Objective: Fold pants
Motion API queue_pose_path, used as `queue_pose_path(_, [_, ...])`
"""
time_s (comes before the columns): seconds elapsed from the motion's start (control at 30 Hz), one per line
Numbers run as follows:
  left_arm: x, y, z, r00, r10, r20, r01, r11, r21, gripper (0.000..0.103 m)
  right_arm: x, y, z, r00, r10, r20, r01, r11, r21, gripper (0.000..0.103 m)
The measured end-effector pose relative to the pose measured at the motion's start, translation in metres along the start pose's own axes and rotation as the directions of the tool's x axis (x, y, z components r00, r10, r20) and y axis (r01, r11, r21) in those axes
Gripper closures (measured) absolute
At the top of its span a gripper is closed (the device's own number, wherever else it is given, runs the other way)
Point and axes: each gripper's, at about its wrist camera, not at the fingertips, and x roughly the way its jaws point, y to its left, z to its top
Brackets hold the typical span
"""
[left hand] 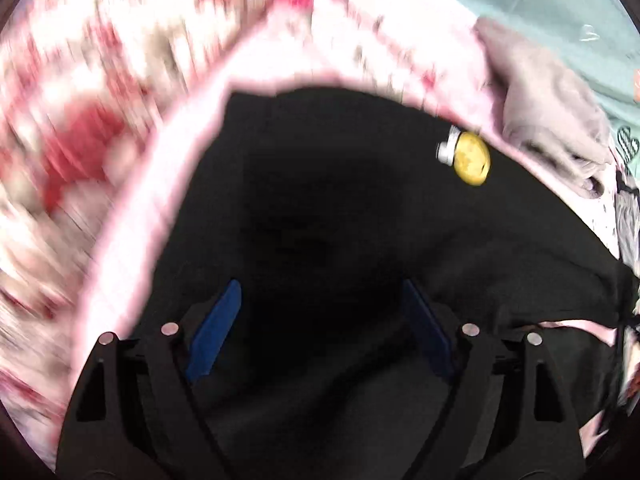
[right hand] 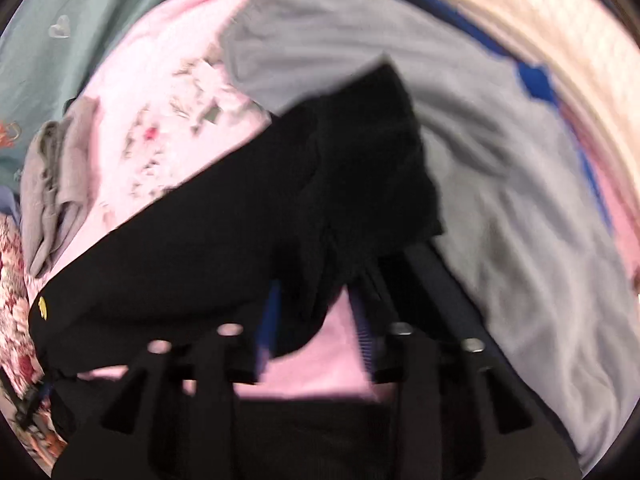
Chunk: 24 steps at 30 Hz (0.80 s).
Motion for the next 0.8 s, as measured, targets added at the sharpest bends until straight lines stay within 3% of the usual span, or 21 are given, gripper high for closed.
queue_pose_path(0.07, [-0.018,0.001,0.026,0.997,0.042,0.06,-0.047,0.996,0.075,0.01,-0.031,0.009,-0.012,0.997,-0.011,0.075,0.014,0.999,-0.048,0.05])
queue_pose_path(0.17, [-0.014,-0.006,0.068,0.997,0.0,0.071,-0.017,0.972,0.234,0.008,-0.06,0.018,-0.034,0.988,0.105,0.116,-0.092,0.99,-0.111,0.045])
queue_pose_path(0.27, [0.005,-0.016,0.101,0.991,-0.113,0.065,0.071,0.886,0.459,0.008,-0.067,0.041,-0.05,0.983,0.151,0.105,-0.131,0.975,-0.181,0.045])
queue_pose_path(0.33, [0.024,-0.022,0.111,0.991,-0.133,0.011,0.107,0.838,0.535,0.008,-0.07,0.057,-0.062,0.985,0.153,0.084,-0.13,0.964,-0.234,0.045])
queue_pose_path(0.43, [0.051,-0.026,0.121,0.99,-0.131,-0.045,0.132,0.792,0.596,0.008,-0.074,0.078,-0.071,0.986,0.149,0.071,-0.122,0.948,-0.292,0.045])
queue_pose_path(0.53, [0.076,-0.027,0.121,0.983,-0.144,-0.114,0.184,0.774,0.606,0.008,-0.073,0.112,-0.068,0.981,0.188,0.042,-0.157,0.908,-0.389,0.045])
queue_pose_path(0.63, [0.097,-0.03,0.116,0.976,-0.119,-0.185,0.21,0.748,0.63,0.009,-0.058,0.177,-0.054,0.971,0.238,-0.024,-0.209,0.795,-0.569,0.045])
queue_pose_path(0.67, [0.096,-0.032,0.114,0.979,-0.121,-0.166,0.201,0.735,0.648,0.015,-0.054,0.195,-0.05,0.964,0.26,-0.049,-0.234,0.752,-0.617,0.045])
queue_pose_path(0.7, [0.094,-0.033,0.113,0.977,-0.138,-0.161,0.21,0.727,0.654,0.023,-0.044,0.231,-0.043,0.946,0.304,-0.112,-0.294,0.663,-0.688,0.043])
queue_pose_path(0.73, [0.089,-0.033,0.113,0.974,-0.161,-0.158,0.226,0.722,0.655,0.048,-0.036,0.253,-0.038,0.932,0.328,-0.153,-0.333,0.61,-0.719,0.039])
queue_pose_path(0.77, [0.084,-0.031,0.116,0.959,-0.213,-0.189,0.285,0.718,0.635,0.091,-0.026,0.282,-0.033,0.914,0.35,-0.205,-0.378,0.552,-0.743,0.029])
queue_pose_path(0.8, [0.083,-0.031,0.117,0.947,-0.239,-0.215,0.321,0.72,0.616,0.094,-0.016,0.304,-0.03,0.902,0.36,-0.239,-0.405,0.514,-0.756,0.024])
